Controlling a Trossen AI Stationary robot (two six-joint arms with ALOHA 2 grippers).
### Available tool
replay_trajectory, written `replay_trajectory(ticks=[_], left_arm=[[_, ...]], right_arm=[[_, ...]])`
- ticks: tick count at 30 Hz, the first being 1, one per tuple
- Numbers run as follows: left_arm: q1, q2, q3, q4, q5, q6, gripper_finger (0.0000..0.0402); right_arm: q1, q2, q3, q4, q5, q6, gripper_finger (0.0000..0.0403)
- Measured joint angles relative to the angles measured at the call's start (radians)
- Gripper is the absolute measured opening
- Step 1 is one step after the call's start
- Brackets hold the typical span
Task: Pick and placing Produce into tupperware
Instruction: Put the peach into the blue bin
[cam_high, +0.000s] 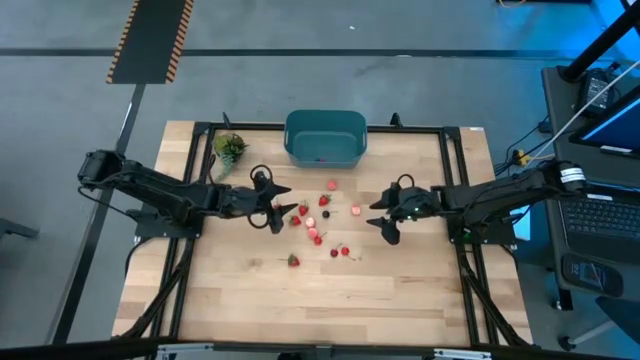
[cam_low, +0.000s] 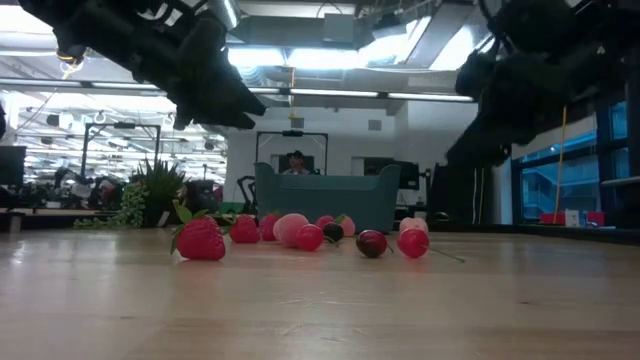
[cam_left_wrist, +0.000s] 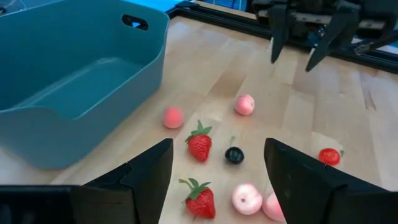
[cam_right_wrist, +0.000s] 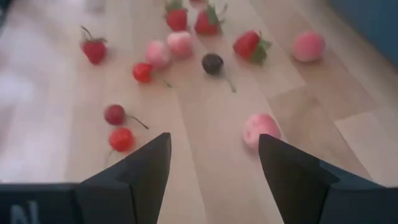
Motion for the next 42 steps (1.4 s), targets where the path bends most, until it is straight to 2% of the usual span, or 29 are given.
replay_trajectory(ticks=[6, 15, 27, 34, 37, 42], left_arm=[[0.0, 0.0, 0.0, -0.001, 0.0, 0.0, 0.0245], [0.0, 0.0, 0.0, -0.002, 0.0, 0.001, 0.0245], [-0.001, 0.0, 0.0, -0.013, 0.0, 0.002, 0.0245], [-0.001, 0.0, 0.0, -0.015, -0.001, 0.002, 0.0245], [-0.001, 0.0, 0.0, -0.016, -0.001, 0.002, 0.0245], [-0.001, 0.0, 0.0, -0.016, -0.001, 0.001, 0.0245]], right_arm=[[-0.04, 0.101, 0.0, 0.031, 0.063, 0.077, 0.0244], [-0.08, 0.244, 0.073, 0.041, 0.06, 0.018, 0.0244], [-0.086, 0.473, 0.287, -0.151, 0.06, -0.083, 0.0244], [-0.086, 0.565, 0.382, -0.257, 0.064, -0.086, 0.0241], [-0.085, 0.577, 0.41, -0.292, 0.063, -0.089, 0.0223], [-0.087, 0.579, 0.444, -0.34, 0.072, -0.113, 0.0157]])
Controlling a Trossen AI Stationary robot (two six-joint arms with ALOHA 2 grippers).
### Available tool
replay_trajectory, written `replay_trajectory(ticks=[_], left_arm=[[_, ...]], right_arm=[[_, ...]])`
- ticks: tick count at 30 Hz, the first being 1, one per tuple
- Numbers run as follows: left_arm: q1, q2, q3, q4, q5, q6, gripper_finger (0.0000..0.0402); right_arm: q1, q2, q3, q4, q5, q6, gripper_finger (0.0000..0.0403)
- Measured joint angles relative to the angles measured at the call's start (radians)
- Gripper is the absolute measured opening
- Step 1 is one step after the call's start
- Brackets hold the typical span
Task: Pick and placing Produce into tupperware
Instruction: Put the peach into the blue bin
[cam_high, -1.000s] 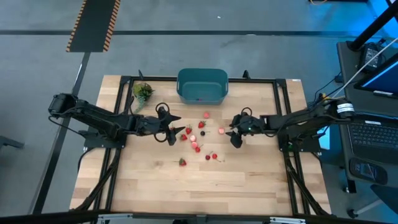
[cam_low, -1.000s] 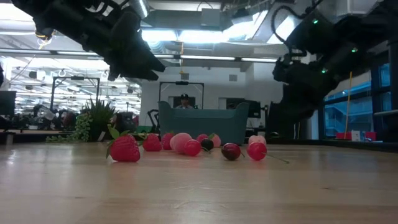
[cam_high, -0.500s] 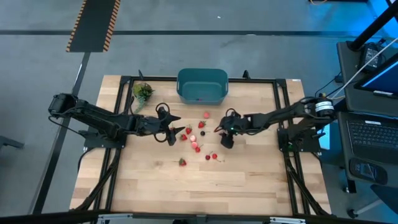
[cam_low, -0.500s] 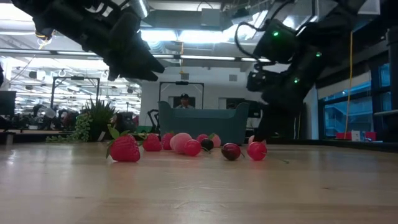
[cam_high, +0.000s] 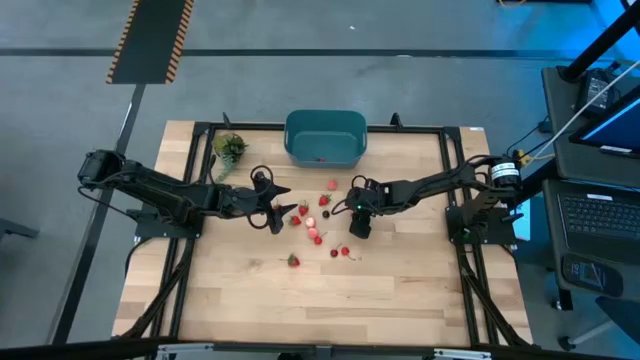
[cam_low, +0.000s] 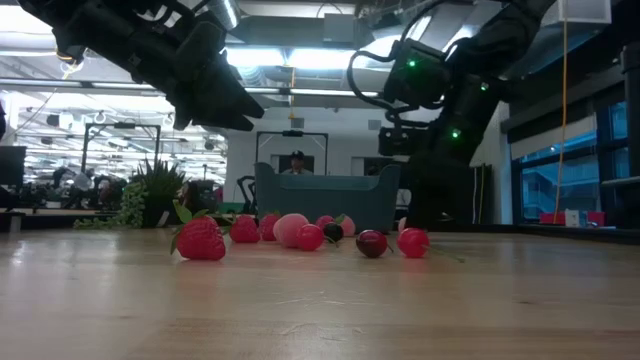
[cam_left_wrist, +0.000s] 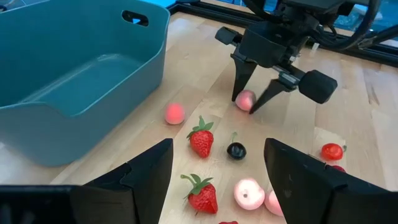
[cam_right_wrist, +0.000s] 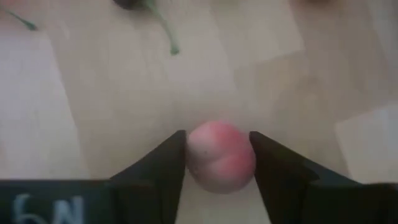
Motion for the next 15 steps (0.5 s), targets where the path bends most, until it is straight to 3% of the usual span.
replay_trajectory(ticks=[5, 15], left_arm=[[0.0, 0.0, 0.0, 0.0, 0.0, -0.001, 0.0245], [0.0, 0.0, 0.0, -0.001, 0.0, -0.002, 0.0245]], right_arm=[[0.001, 0.0, 0.003, -0.002, 0.0, -0.003, 0.0105], [0.002, -0.041, 0.004, 0.073, 0.044, -0.113, 0.0106]])
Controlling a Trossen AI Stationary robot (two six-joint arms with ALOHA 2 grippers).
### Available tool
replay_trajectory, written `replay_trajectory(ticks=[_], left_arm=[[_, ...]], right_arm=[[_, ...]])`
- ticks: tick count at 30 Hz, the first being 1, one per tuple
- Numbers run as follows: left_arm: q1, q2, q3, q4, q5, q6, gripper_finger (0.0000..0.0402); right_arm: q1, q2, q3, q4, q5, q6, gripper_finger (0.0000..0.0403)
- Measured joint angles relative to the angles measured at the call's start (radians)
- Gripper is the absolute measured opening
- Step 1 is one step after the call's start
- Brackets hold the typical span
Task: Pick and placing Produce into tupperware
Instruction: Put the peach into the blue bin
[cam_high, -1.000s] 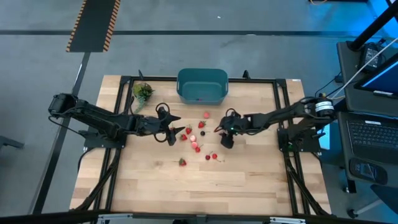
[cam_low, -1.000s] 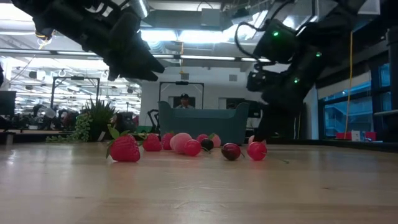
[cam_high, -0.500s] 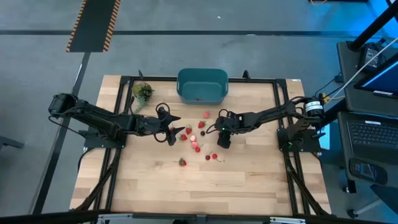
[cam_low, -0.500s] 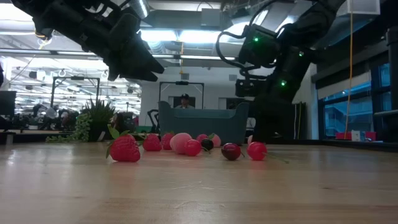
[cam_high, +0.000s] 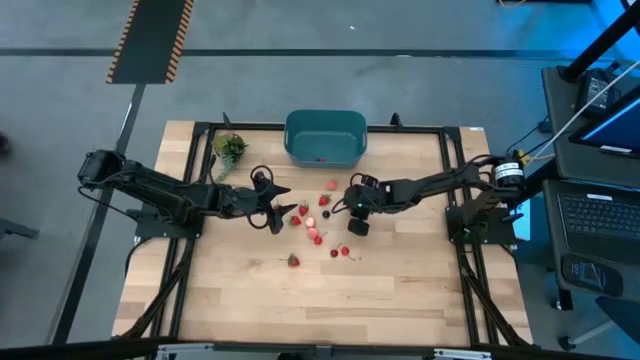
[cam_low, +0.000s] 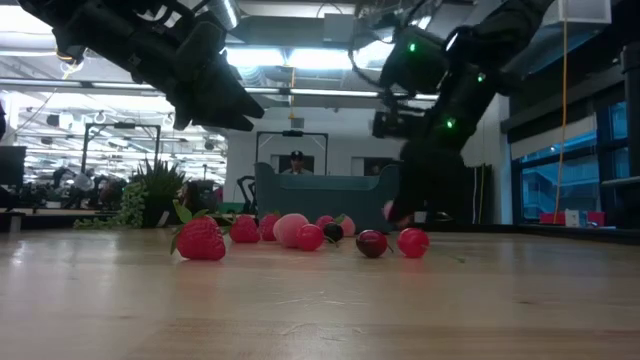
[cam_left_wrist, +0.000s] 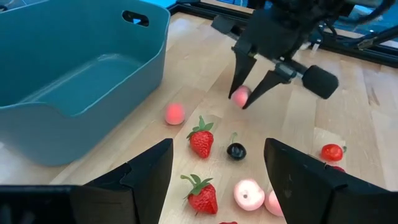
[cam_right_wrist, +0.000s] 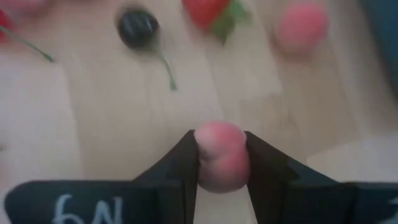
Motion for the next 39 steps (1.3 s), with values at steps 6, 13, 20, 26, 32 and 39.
replay_trajectory(ticks=[6, 13, 20, 26, 32, 39], left_arm=[[0.0, 0.0, 0.0, 0.0, 0.0, -0.001, 0.0245], [0.0, 0.0, 0.0, 0.002, 0.0, -0.008, 0.0245], [-0.001, 0.0, 0.0, 0.016, -0.001, -0.01, 0.0245], [-0.002, 0.0, 0.0, 0.017, -0.001, -0.01, 0.0245], [-0.002, 0.0, 0.0, 0.021, -0.001, -0.033, 0.0245], [-0.002, 0.0, 0.0, 0.023, -0.001, -0.053, 0.0245]], right_arm=[[0.0, -0.113, 0.0, 0.048, -0.003, -0.15, 0.0104], [0.0, -0.288, -0.03, 0.068, -0.004, -0.247, 0.0104], [0.0, -0.454, -0.083, 0.091, -0.006, -0.296, 0.011], [-0.007, -0.577, -0.222, 0.164, -0.005, -0.269, 0.0102], [-0.006, -0.662, -0.41, 0.427, -0.006, -0.252, 0.011], [-0.006, -0.706, -0.576, 0.688, -0.006, -0.248, 0.0103]])
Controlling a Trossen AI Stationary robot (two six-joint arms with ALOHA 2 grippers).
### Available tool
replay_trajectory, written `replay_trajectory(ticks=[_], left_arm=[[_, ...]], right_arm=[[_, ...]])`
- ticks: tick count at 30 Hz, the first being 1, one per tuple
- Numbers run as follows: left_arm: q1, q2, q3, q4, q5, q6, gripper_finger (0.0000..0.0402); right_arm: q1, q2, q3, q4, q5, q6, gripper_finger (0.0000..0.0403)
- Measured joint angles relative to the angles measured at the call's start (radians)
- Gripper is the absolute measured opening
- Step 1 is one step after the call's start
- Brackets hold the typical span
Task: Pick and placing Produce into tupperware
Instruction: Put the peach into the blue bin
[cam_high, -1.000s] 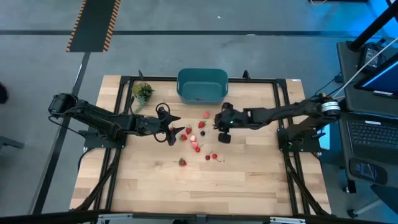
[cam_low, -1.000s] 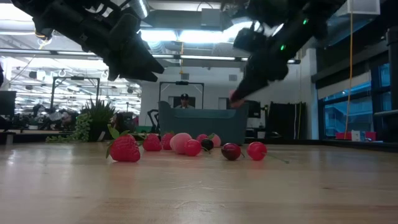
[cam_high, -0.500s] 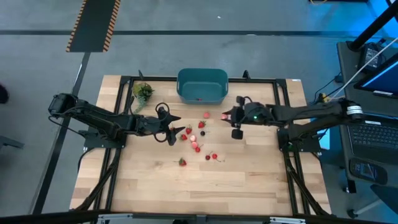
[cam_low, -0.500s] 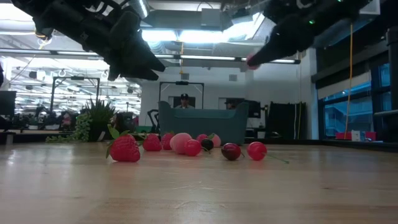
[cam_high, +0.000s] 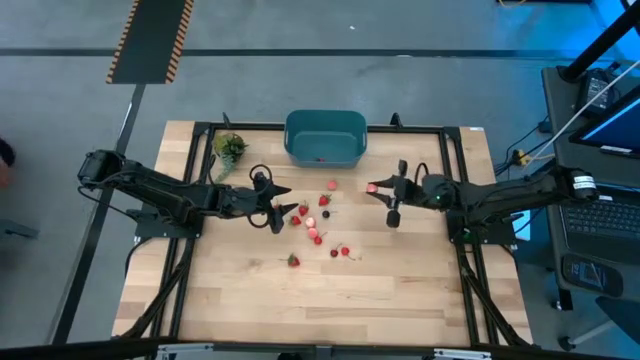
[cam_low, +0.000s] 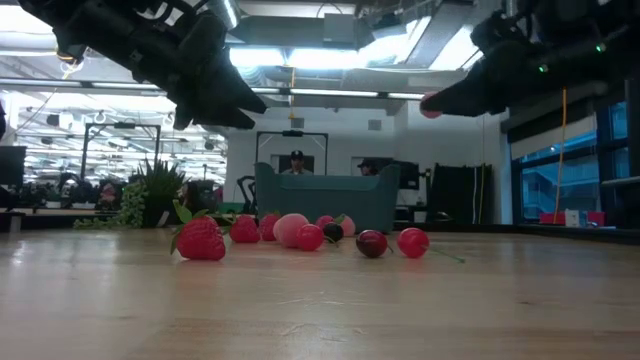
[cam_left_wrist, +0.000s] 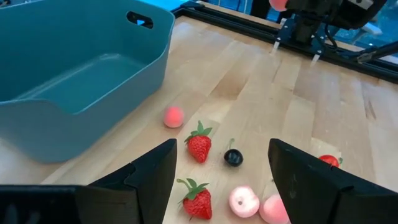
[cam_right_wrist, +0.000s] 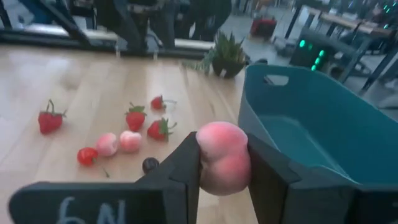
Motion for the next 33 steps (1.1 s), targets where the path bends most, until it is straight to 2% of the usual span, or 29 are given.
replay_trajectory(ticks=[7, 12, 19, 26, 33], left_arm=[[0.0, 0.0, 0.0, 0.005, 0.0, 0.001, 0.0245], [0.0, 0.0, 0.0, 0.005, 0.0, 0.0, 0.0245], [0.0, 0.0, 0.0, 0.005, -0.002, 0.0, 0.0245], [0.0, 0.0, 0.0, 0.006, -0.006, 0.0, 0.0245], [0.001, 0.0, 0.0, 0.009, -0.008, 0.0, 0.0245]], right_arm=[[0.0, 0.0, -0.147, 0.281, 0.001, 0.003, 0.0107], [0.0, 0.0, -0.194, 0.426, 0.001, 0.031, 0.0102], [-0.001, 0.001, -0.159, 0.441, 0.007, 0.027, 0.0104], [-0.001, 0.005, -0.141, 0.433, 0.2, 0.023, 0.0104], [-0.014, 0.005, -0.141, 0.458, 0.211, 0.024, 0.0104]])
